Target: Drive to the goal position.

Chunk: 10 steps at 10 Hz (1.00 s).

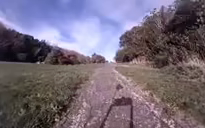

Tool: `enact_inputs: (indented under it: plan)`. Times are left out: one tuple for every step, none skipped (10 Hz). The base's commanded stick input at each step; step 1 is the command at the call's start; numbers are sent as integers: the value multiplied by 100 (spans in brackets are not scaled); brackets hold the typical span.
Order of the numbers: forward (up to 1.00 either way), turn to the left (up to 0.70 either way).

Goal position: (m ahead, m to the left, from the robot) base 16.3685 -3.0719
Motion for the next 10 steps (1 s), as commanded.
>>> enact_inputs:
  plan:
    - [70, -8]
    - [70, -2]
    - [70, 0]
    - [70, 0]
    - [70, 0]
    - [70, 0]
    - [70, 0]
    - [70, 0]
    - [70, 0]
    - [70, 0]
